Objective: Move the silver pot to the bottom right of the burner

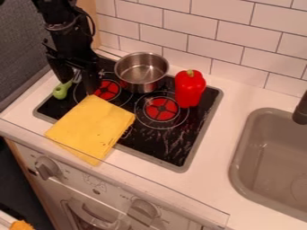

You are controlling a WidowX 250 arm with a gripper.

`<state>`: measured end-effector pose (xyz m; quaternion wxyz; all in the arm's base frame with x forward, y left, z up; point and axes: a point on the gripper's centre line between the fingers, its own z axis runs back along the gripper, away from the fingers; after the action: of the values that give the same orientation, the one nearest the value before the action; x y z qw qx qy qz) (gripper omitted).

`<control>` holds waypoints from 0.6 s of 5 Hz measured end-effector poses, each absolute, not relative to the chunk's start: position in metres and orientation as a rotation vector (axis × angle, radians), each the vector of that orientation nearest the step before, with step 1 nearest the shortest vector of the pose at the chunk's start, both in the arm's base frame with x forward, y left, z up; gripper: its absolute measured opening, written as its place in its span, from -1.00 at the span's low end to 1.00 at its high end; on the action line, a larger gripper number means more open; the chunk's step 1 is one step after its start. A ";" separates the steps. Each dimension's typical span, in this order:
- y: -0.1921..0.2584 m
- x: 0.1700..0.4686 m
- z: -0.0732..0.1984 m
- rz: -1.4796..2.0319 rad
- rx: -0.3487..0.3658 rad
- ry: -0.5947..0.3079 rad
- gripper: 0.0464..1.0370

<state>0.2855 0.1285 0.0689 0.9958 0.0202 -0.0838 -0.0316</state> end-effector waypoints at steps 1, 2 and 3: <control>0.126 0.284 0.058 -0.057 0.021 -0.133 0.92; 0.106 0.315 0.058 -0.098 0.006 -0.140 0.92; 0.085 0.343 0.072 -0.132 0.002 -0.186 0.92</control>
<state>0.3435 0.0849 0.0715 0.9935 0.0012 -0.0926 -0.0657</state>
